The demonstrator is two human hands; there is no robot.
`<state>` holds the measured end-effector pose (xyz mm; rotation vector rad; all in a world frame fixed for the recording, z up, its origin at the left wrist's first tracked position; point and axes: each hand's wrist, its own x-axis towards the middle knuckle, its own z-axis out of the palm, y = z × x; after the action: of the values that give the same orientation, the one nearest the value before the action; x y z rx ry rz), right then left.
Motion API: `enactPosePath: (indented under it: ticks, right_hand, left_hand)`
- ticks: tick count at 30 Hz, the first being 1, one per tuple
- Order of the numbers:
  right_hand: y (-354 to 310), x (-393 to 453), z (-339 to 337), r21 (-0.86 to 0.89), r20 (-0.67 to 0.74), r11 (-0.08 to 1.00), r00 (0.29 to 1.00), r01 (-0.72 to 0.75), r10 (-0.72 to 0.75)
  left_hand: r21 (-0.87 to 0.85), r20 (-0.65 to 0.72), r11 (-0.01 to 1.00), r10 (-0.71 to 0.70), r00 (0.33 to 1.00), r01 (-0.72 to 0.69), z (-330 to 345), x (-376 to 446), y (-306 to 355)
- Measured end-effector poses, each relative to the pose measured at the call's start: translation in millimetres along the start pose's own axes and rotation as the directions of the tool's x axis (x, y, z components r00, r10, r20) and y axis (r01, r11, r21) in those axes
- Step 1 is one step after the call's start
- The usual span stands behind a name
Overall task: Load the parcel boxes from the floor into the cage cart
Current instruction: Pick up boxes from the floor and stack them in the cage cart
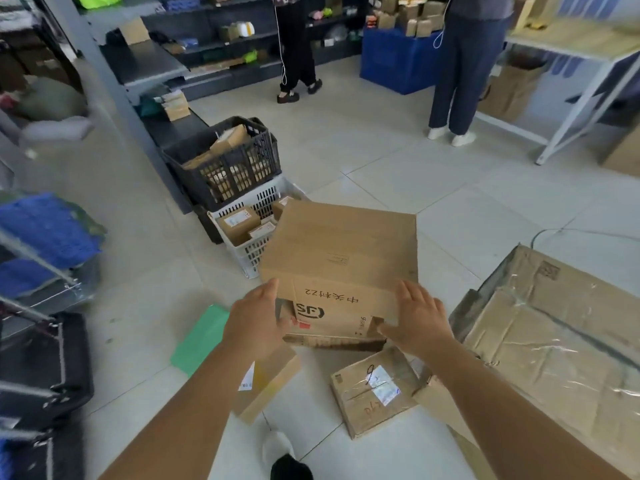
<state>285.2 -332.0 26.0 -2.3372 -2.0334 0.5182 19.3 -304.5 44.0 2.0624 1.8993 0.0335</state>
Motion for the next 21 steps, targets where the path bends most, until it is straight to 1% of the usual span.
enactPosePath:
  ticks: [5,12,17,21]
  right_hand:
    - [-18,53,5,0.025,0.005,0.992,0.992,-0.125,0.124]
    - [-38,121,13,0.032,0.012,0.965,0.965,-0.261,0.261]
    - [-30,166,20,0.044,0.043,0.941,0.941,-0.337,0.335]
    - [-11,210,30,0.068,0.066,0.916,0.918,-0.394,0.39]
  left_hand:
    - [0.0,0.036,0.999,0.039,0.999,-0.039,-4,68,-28]
    - [0.026,0.132,0.995,0.097,0.986,-0.101,-11,162,-67]
    - [0.029,0.181,0.99,0.131,0.975,-0.139,-6,222,-78]
    - [0.081,0.209,0.988,0.114,0.971,-0.133,4,272,-76]
